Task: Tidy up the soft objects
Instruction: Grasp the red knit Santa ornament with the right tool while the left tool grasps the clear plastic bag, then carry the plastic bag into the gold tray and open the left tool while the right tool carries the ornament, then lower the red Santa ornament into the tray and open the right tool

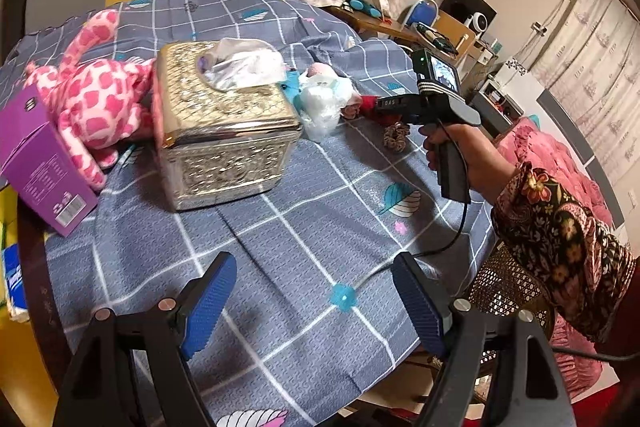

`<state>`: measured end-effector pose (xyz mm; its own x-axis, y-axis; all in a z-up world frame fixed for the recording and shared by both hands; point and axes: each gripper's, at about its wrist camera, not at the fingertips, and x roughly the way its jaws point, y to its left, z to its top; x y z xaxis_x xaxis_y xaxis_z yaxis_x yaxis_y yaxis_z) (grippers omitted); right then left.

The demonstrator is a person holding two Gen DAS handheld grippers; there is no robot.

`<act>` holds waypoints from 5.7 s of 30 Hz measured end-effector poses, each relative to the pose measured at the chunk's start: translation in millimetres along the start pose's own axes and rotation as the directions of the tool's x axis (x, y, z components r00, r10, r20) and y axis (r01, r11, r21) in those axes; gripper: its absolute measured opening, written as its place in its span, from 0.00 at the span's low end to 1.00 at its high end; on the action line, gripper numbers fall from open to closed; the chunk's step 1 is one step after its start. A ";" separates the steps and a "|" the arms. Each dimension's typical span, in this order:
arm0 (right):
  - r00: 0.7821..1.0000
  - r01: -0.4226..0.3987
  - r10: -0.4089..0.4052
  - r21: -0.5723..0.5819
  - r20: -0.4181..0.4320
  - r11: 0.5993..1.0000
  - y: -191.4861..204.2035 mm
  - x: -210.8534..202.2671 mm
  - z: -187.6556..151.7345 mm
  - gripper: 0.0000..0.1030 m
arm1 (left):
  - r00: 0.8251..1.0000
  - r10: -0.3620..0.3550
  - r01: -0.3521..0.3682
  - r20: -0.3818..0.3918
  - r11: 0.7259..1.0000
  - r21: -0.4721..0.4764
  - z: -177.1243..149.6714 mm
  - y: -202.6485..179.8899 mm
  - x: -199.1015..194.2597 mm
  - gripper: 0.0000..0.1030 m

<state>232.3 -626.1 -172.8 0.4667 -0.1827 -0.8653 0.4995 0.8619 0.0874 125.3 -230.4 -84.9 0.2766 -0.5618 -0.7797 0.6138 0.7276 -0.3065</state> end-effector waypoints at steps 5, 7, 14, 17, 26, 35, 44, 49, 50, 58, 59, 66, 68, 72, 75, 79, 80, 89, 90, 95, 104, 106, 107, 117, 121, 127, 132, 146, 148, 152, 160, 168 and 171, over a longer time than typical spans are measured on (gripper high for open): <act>0.997 -0.081 0.079 0.079 0.024 0.994 -23.0 -21.0 -3.1 0.33 | 1.000 -0.015 0.015 -0.013 1.000 0.027 12.5 -13.7 13.9 0.79; 0.996 -0.085 0.082 0.065 0.042 0.994 -27.4 -31.7 -5.4 0.32 | 1.000 -0.017 0.018 -0.016 0.999 0.042 19.3 -22.0 21.4 0.79; 0.981 -0.139 0.114 0.156 0.157 0.978 -56.8 -58.7 -16.5 0.32 | 0.999 0.020 -0.017 -0.041 0.997 0.075 57.2 -53.5 65.1 0.79; 0.969 -0.197 0.161 0.194 0.186 0.961 -63.5 -62.6 -10.0 0.32 | 0.997 0.054 -0.051 -0.047 0.997 0.060 78.8 -63.6 89.4 0.79; 0.950 -0.261 0.220 0.179 0.222 0.948 -54.8 -67.3 -2.1 0.32 | 0.962 0.269 -0.267 -0.052 0.963 0.039 135.2 -75.6 170.1 0.81; 0.938 -0.293 0.247 0.178 0.241 0.939 -52.7 -73.5 -1.6 0.32 | 0.854 0.519 -0.512 -0.024 0.848 0.138 146.6 -81.6 223.3 0.81; 0.932 -0.305 0.257 0.171 0.254 0.937 -51.8 -76.7 -0.3 0.32 | 0.879 0.476 -0.473 0.019 0.870 0.141 130.1 -67.7 225.9 0.47; 0.934 -0.302 0.253 0.174 0.253 0.937 -53.3 -76.7 -0.9 0.32 | 0.924 0.375 -0.381 0.074 0.920 0.096 121.3 -74.4 201.2 0.46; 0.934 -0.303 0.255 0.175 0.252 0.937 -53.4 -76.4 -0.9 0.32 | 0.932 0.352 -0.359 0.082 0.928 0.095 118.3 -77.2 196.3 0.46; 0.935 -0.302 0.258 0.169 0.242 0.938 -52.1 -74.6 -1.7 0.32 | 0.974 0.213 -0.222 0.081 0.965 0.139 85.9 -91.4 168.3 0.46; 0.936 -0.302 0.259 0.167 0.240 0.939 -51.6 -74.1 -2.1 0.32 | 0.975 0.211 -0.219 0.072 0.965 0.144 81.5 -91.4 165.8 0.46; 0.945 -0.279 0.244 0.147 0.217 0.949 -46.5 -69.0 -5.2 0.32 | 0.987 0.154 -0.159 0.047 0.975 0.156 51.9 -87.7 131.7 0.46; 0.949 -0.267 0.234 0.141 0.214 0.953 -45.5 -68.1 -6.2 0.32 | 0.989 0.138 -0.146 0.056 0.975 0.169 47.1 -87.1 118.0 0.46; 0.954 -0.241 0.212 0.121 0.214 0.963 -43.6 -66.6 -8.6 0.32 | 0.988 0.118 -0.137 0.101 0.970 0.200 35.2 -84.0 76.7 0.46; 0.953 -0.232 0.205 0.102 0.222 0.967 -40.3 -66.4 -10.7 0.32 | 0.983 0.118 -0.144 0.140 0.970 0.195 31.9 -74.2 47.5 0.47; 0.950 -0.239 0.218 0.072 0.225 0.968 -32.5 -66.2 -16.3 0.32 | 0.974 0.134 -0.163 0.185 0.975 0.151 28.1 -48.3 9.2 0.46; 0.949 -0.241 0.222 0.061 0.224 0.969 -29.9 -65.8 -17.8 0.32 | 0.971 0.137 -0.165 0.195 0.977 0.134 25.6 -40.5 0.3 0.46; 0.952 -0.216 0.208 0.011 0.225 0.976 -10.0 -74.2 -33.1 0.32 | 0.952 0.225 -0.217 0.206 0.974 -0.060 -10.3 42.3 -56.7 0.46; 0.952 -0.212 0.204 0.009 0.228 0.977 -8.7 -77.6 -35.2 0.32 | 0.946 0.245 -0.230 0.213 0.969 -0.095 -15.5 55.2 -65.9 0.47; 0.949 -0.206 0.197 0.009 0.244 0.979 -4.5 -102.5 -49.4 0.32 | 0.927 0.307 -0.255 0.217 0.938 -0.236 -37.9 104.9 -92.1 0.47; 0.931 -0.237 0.229 -0.006 0.286 0.972 21.1 -150.2 -78.4 0.32 | 0.902 0.391 -0.289 0.182 0.861 -0.418 -79.5 179.2 -124.1 0.47; 0.921 -0.260 0.254 -0.018 0.296 0.965 33.1 -163.0 -84.2 0.32 | 0.895 0.412 -0.298 0.170 0.837 -0.458 -90.5 196.8 -131.8 0.47; 0.916 -0.271 0.265 -0.023 0.300 0.962 38.7 -168.8 -86.2 0.32 | 0.895 0.415 -0.299 0.164 0.831 -0.469 -95.2 202.0 -134.4 0.47; 0.838 -0.422 0.452 -0.164 0.306 0.892 132.6 -228.2 -111.4 0.32 | 0.873 0.482 -0.360 0.075 0.740 -0.568 -140.1 268.2 -152.0 0.47; 0.798 -0.486 0.537 -0.232 0.274 0.842 175.3 -245.3 -125.5 0.32 | 0.862 0.506 -0.392 0.035 0.709 -0.586 -153.9 289.4 -154.1 0.47; 0.744 -0.551 0.642 -0.373 0.185 0.746 249.2 -264.9 -158.6 0.32 | 0.844 0.536 -0.440 -0.022 0.669 -0.599 -166.6 311.6 -157.6 0.56; 0.726 -0.591 0.685 -0.451 0.065 0.669 305.4 -262.2 -192.4 0.32 | 0.851 0.523 -0.381 0.035 0.664 -0.644 -171.5 314.5 -173.3 0.64; 0.741 -0.623 0.645 -0.551 -0.188 0.555 418.2 -230.5 -254.6 0.32 | 0.831 0.514 -0.216 0.215 0.653 -0.726 -191.1 296.3 -216.5 0.64; 0.756 -0.611 0.616 -0.575 -0.220 0.545 436.8 -221.6 -265.9 0.32 | 0.826 0.512 -0.203 0.235 0.660 -0.723 -193.0 290.6 -221.5 0.64; 0.779 -0.598 0.564 -0.593 -0.274 0.539 467.4 -201.2 -286.5 0.31 | 0.820 0.513 -0.196 0.254 0.669 -0.717 -196.4 282.9 -228.9 0.64; 0.816 -0.571 0.488 -0.573 -0.311 0.588 504.8 -163.1 -300.9 0.32 | 0.816 0.507 -0.157 0.279 0.657 -0.737 -209.2 282.7 -239.6 0.64; 0.833 -0.547 0.458 -0.583 -0.311 0.600 527.2 -145.8 -303.8 0.39 | 0.816 0.499 -0.129 0.293 0.650 -0.748 -214.4 283.9 -241.7 0.64; 0.821 -0.568 0.471 -0.552 -0.323 0.611 520.7 -147.2 -300.5 0.47 | 0.816 0.494 -0.126 0.299 0.658 -0.742 -213.9 280.9 -241.6 0.64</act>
<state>204.4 -8.3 -148.3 0.3828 0.4086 -0.8286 -0.3622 0.8915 0.2722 72.7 193.9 -99.4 0.7504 -0.2167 -0.6245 -0.1801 0.8420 -0.5086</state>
